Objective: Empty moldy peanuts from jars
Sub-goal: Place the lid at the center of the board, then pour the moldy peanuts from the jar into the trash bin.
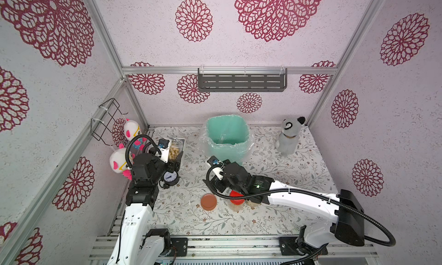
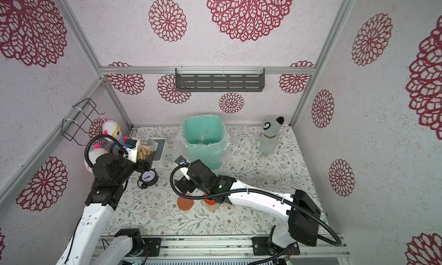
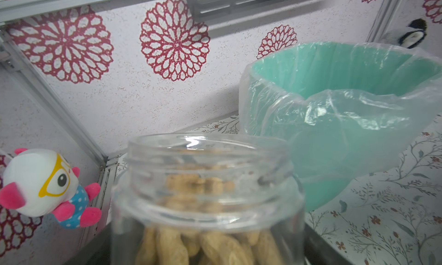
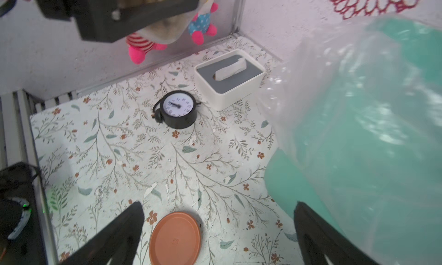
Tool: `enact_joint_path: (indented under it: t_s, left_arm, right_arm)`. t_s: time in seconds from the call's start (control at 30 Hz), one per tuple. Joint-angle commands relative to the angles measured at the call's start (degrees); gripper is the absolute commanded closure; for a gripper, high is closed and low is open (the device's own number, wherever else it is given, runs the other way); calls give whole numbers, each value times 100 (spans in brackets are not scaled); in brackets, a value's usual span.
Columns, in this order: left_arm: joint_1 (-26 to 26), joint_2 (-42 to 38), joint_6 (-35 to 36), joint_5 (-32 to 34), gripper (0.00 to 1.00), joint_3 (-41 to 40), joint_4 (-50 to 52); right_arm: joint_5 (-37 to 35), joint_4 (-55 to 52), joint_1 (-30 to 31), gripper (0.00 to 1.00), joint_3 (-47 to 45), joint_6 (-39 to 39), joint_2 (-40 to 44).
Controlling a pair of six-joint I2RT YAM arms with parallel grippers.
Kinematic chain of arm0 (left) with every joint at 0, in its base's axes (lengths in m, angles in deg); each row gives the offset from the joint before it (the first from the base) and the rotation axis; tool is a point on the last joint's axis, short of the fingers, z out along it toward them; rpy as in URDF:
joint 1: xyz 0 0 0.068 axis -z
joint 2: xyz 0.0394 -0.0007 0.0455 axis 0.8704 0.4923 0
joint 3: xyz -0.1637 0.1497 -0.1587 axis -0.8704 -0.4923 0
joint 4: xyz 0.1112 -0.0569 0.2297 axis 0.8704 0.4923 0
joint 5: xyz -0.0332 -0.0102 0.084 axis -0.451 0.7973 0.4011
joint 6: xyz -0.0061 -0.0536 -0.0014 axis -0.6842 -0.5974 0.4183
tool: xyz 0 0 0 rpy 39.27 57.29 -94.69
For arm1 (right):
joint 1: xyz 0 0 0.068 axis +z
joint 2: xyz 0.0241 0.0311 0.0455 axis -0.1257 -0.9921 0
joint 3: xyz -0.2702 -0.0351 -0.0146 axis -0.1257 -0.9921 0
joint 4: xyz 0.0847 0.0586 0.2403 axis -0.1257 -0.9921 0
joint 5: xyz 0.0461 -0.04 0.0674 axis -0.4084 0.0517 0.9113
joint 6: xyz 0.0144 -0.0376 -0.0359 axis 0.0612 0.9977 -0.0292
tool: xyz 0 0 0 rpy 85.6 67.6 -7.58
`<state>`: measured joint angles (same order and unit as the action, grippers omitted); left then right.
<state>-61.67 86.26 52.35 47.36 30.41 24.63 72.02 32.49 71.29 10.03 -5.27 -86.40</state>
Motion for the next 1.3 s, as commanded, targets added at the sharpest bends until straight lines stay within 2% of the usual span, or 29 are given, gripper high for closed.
enact_joint_path:
  t_s: [0.0,0.13,0.3,0.63,0.87,1.1,1.27]
  left_arm:
    - [35,117,491,-466,100,645,318]
    - [202,556,993,-544,100,1547,1089]
    - [462,1059,1510,-577,100,2507,1701]
    - [1163,2428,2755,-494,100,4581,3027]
    - [1621,3521,3475,-118,100,6054,3817]
    - [2065,4536,4222,685,100,7210,4370]
    - [2258,5043,4546,1082,100,7787,4295]
  right_arm:
    - [-451,459,-335,1,-194,-533,631]
    - [-286,788,-851,1,-813,-993,1340]
    - [-246,1138,-1281,1,-1387,-1210,2076]
    - [166,991,-1968,1,-1848,-1414,2812]
    - [504,873,-2324,1,-2018,-1519,2926]
    - [729,851,-2426,1,-2048,-1554,2772]
    - [670,995,-2435,1,-2069,-1554,2722]
